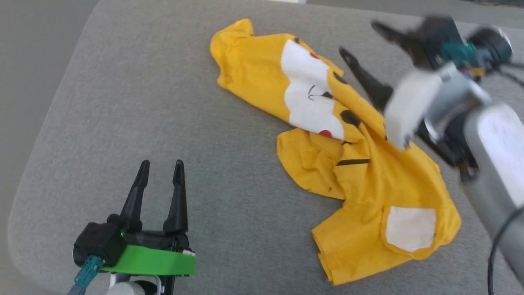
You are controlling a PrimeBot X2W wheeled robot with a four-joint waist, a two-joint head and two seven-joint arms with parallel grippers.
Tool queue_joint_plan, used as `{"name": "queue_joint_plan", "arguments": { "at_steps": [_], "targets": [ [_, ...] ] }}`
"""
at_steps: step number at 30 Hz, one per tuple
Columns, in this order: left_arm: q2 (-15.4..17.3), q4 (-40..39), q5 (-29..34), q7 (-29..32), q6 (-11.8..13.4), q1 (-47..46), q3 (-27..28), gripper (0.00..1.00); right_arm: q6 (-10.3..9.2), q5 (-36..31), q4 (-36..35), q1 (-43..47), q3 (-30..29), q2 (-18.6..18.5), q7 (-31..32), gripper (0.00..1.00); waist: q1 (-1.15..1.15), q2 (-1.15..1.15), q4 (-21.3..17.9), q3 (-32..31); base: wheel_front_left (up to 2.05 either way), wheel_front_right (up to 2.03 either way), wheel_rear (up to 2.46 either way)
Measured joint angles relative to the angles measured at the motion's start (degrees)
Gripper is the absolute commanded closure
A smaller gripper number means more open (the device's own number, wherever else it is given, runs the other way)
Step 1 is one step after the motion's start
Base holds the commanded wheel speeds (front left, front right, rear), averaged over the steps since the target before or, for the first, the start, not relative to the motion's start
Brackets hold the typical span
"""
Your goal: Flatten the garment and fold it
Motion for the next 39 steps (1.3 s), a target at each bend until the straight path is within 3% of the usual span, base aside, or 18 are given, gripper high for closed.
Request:
{"name": "queue_joint_plan", "arguments": {
  "at_steps": [2, 8, 15, 24, 30, 35, 36, 37, 38, 39],
  "targets": [
    [0.0, -0.5, 0.1, 0.0, 0.1, 0.5, -0.1, 0.00, -0.01, -1.2, -7.6, 8.0, -4.3, -0.6, 2.4, 0.00, 0.00, 0.00, -1.2, -0.9, 0.00, 0.00, 0.00],
    [0.0, -0.8, 0.3, 0.0, 0.2, 1.4, 0.1, 0.00, 0.00, -3.2, -25.3, 29.1, -9.2, -1.0, 11.1, 0.00, 0.00, 0.00, -3.5, -3.0, 0.00, 0.00, 0.00],
    [0.0, -1.2, -0.2, 0.0, 0.5, 1.9, 0.0, 0.00, 0.00, -5.0, -37.0, 45.5, -7.9, -2.3, 17.7, 0.00, 0.00, 0.00, -3.5, -3.3, 0.00, 0.00, 0.00],
    [0.0, -0.9, -0.9, 0.0, 1.2, 1.9, -1.3, 0.00, 0.00, -6.8, -37.3, 51.6, 1.3, -8.0, 19.1, 0.00, -0.01, 0.00, -1.2, -2.6, 0.00, 0.00, 0.00],
    [0.0, -0.9, -1.0, 0.0, 1.4, 1.8, -1.3, 0.00, 0.00, -9.7, -32.1, 48.7, 8.3, -13.1, 17.8, 0.00, -0.01, 0.00, 0.4, -2.2, 0.00, 0.00, 0.00],
    [0.0, -1.0, -0.9, 0.0, 1.4, 1.8, -1.4, 0.00, 0.00, -12.2, -27.8, 43.6, 11.6, -13.8, 15.0, 0.00, -0.01, 0.00, 1.4, -1.5, 0.00, 0.00, 0.00],
    [0.0, -1.0, -0.9, 0.0, 1.4, 1.8, -1.4, 0.00, 0.00, -12.6, -26.9, 42.7, 11.8, -13.7, 14.5, 0.50, -0.01, 0.00, 1.6, -1.4, 0.00, 0.00, 0.00],
    [0.0, -1.0, -0.9, 0.0, 1.4, 1.8, -1.3, 0.00, 0.00, -12.6, -25.9, 42.2, 11.4, -13.2, 14.0, 0.66, -0.01, 0.00, 1.8, -1.3, 0.00, 0.00, 0.00],
    [0.0, -1.0, -0.9, 0.0, 1.4, 1.8, -1.3, 0.00, 0.00, -12.6, -25.3, 41.9, 11.2, -12.8, 13.5, 1.00, 0.00, 0.00, 1.9, -1.3, 0.00, 0.00, 0.00],
    [0.0, -1.0, -0.9, 0.0, 1.4, 1.8, -1.3, 0.00, 0.00, -12.8, -24.7, 41.6, 10.8, -12.3, 13.1, 1.00, 0.00, 0.00, 2.0, -1.3, 0.00, 0.00, 0.00]
  ]
}}
